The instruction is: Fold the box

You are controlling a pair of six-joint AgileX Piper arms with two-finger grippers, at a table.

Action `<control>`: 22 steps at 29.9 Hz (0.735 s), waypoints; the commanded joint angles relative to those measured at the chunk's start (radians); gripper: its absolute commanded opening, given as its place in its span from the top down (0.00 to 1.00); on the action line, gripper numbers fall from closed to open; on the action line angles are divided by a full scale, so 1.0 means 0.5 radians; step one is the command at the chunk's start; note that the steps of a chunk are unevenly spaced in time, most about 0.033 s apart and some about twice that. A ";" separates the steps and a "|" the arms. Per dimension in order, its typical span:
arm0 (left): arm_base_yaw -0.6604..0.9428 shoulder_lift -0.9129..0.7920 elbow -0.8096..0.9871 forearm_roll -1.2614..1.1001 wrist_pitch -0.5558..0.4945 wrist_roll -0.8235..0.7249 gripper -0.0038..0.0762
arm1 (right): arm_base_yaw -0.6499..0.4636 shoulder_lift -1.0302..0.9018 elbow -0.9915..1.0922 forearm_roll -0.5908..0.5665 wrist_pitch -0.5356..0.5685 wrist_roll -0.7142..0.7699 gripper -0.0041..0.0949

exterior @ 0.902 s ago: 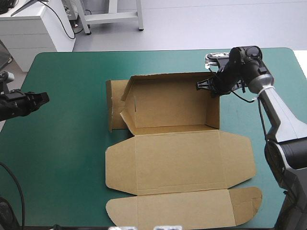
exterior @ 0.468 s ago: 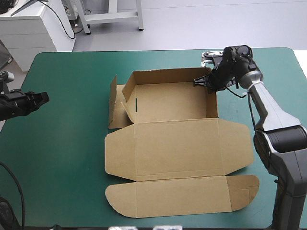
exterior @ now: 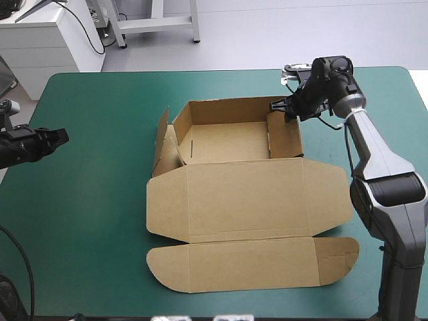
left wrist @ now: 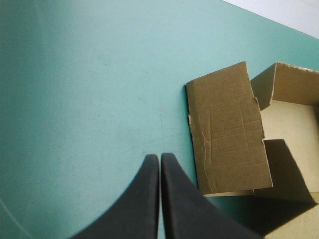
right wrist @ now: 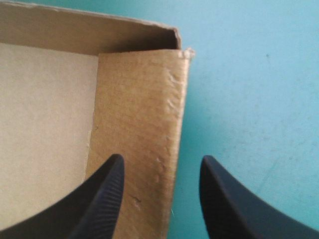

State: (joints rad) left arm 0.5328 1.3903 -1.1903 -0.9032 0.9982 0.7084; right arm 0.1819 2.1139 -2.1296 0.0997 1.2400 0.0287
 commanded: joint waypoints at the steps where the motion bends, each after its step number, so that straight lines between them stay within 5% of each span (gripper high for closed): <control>1: -0.012 -0.058 -0.048 -0.116 -0.037 -0.002 0.96 | -0.017 -0.119 -0.121 0.038 0.010 0.032 0.38; 22: -0.012 -0.058 -0.048 -0.116 -0.023 -0.002 0.96 | -0.017 -0.378 0.374 0.089 0.011 0.061 0.34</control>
State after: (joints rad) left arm 0.5328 1.3903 -1.1903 -0.9032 0.9982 0.7084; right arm 0.1807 1.9730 -1.9531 0.1382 1.2435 0.0699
